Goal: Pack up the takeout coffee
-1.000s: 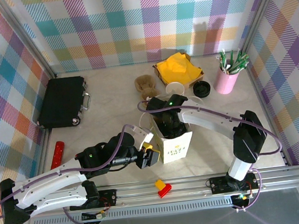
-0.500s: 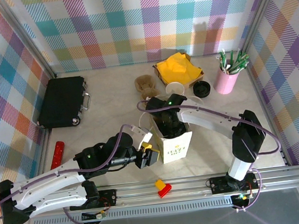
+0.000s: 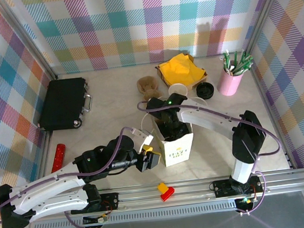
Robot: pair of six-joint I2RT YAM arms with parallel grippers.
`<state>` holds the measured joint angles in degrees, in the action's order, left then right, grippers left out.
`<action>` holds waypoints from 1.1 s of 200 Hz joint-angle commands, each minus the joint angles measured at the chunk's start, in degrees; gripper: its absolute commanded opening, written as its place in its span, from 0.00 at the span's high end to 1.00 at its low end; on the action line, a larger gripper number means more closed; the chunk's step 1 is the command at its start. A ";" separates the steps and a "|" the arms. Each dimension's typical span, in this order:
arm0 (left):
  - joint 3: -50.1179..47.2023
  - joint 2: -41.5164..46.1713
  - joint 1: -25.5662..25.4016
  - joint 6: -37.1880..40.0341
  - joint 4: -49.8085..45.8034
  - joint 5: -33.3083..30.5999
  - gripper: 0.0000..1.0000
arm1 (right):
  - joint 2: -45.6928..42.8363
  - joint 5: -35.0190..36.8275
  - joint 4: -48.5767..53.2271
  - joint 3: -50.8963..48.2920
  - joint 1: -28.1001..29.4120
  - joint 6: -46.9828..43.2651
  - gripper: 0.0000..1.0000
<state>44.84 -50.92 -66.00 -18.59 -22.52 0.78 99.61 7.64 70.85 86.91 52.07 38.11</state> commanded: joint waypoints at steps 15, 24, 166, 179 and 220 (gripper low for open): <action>0.77 1.62 -0.71 0.33 -1.28 -0.96 0.49 | 0.19 0.79 4.41 3.71 0.04 -0.14 0.22; 0.77 1.83 -0.71 0.42 -1.47 -1.04 0.49 | 0.07 0.89 4.85 4.18 0.04 -0.27 0.22; 0.50 2.40 -0.71 0.43 -1.81 -1.48 0.49 | -1.98 2.20 8.71 8.53 0.04 -1.44 0.16; 0.69 2.27 -0.69 0.48 -1.84 -1.51 0.49 | -2.00 2.29 9.14 8.91 0.04 -1.71 0.16; 0.78 2.41 -0.71 0.41 -1.91 -1.52 0.49 | -2.95 2.47 9.72 10.07 0.04 -1.60 0.15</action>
<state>44.84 -48.99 -66.00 -18.57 -24.05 -0.08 99.15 9.39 78.37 94.94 52.07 36.80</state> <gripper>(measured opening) 0.513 0.848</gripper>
